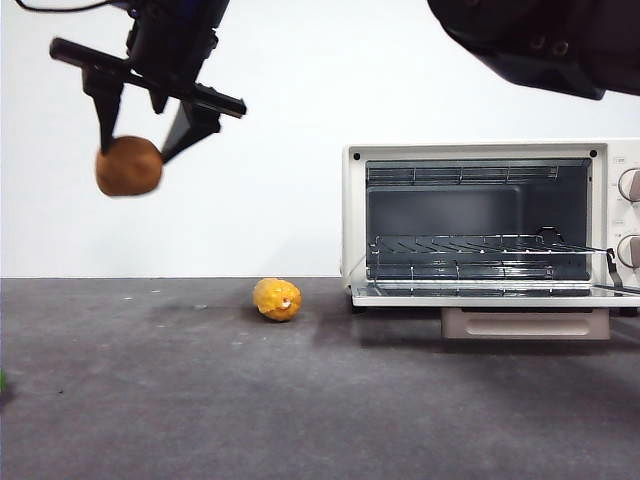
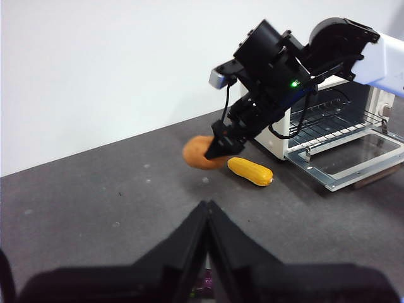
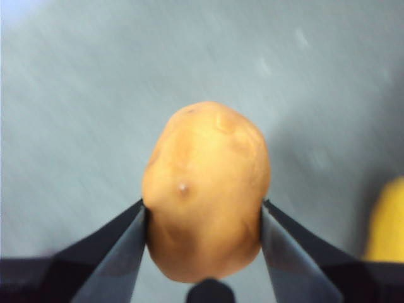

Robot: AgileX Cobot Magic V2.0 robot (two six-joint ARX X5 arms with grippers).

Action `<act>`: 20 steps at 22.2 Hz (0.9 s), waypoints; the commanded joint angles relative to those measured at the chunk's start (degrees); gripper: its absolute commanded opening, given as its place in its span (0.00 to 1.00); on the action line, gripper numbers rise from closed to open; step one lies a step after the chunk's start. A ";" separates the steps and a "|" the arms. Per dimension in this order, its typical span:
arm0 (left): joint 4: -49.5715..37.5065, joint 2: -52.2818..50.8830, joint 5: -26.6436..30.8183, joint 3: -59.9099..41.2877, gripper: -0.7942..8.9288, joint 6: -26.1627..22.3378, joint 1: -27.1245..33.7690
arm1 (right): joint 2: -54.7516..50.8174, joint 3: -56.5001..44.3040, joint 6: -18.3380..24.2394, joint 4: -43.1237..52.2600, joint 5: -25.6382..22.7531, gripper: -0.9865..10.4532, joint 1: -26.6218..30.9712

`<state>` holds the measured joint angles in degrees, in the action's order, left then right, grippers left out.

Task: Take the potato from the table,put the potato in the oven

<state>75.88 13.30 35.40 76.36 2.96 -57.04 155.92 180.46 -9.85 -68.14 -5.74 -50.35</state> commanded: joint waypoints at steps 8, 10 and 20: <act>-0.13 -0.42 -2.40 -0.26 0.07 3.02 -0.31 | -11.37 4.42 7.21 -10.95 -14.93 0.22 0.15; -0.13 -0.42 -2.45 -0.26 0.07 3.08 -0.31 | -15.06 4.39 7.54 -11.17 -17.09 0.22 0.11; -0.13 -0.39 -2.38 -1.27 0.07 4.85 -0.33 | -40.72 -7.48 13.68 -11.19 -41.46 0.22 -7.02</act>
<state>75.83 13.30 33.23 75.61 7.18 -57.19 115.74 174.56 2.92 -77.71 -46.28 -57.52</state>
